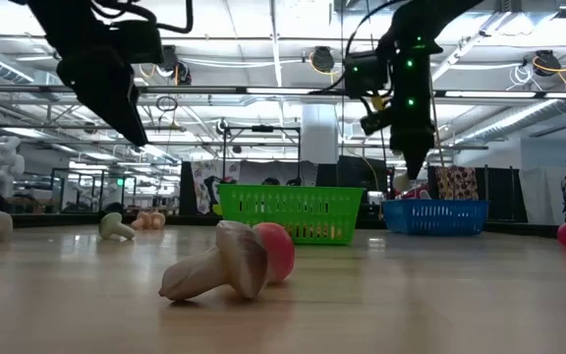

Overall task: Sort produce into baskets
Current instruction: Put the garlic into the blue bin

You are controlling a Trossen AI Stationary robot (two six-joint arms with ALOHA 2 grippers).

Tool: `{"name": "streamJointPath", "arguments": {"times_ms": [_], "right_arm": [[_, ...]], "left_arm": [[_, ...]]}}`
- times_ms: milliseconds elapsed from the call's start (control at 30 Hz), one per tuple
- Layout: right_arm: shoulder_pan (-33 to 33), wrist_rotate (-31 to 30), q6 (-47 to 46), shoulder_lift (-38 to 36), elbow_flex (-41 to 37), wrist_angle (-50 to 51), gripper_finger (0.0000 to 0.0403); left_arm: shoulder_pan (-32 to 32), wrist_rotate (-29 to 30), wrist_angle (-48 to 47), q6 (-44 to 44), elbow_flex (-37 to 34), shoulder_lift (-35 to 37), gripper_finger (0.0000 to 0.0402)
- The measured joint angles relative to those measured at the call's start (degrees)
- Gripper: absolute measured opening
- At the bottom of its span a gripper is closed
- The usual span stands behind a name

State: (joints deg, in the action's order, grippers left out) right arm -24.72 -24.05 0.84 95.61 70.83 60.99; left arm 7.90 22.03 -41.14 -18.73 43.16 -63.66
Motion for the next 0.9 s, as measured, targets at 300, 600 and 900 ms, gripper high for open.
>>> {"name": "streamJointPath", "arguments": {"times_ms": [300, 600, 900], "right_arm": [[-6.8, 0.2, -4.9, -0.6, 0.0, 8.1, 0.0000], [-10.3, 2.2, -6.2, -0.5, -3.4, 9.1, 0.0000], [-10.5, 1.5, -7.0, -0.5, -4.5, 11.9, 0.0001]], "left_arm": [[4.5, 8.2, 4.4, -2.2, -5.5, 7.6, 0.0279], [7.1, 26.4, 19.8, 3.1, -18.7, 23.9, 0.0279], [2.7, 28.4, 45.6, 14.7, -32.0, 35.1, 0.0279]]}}
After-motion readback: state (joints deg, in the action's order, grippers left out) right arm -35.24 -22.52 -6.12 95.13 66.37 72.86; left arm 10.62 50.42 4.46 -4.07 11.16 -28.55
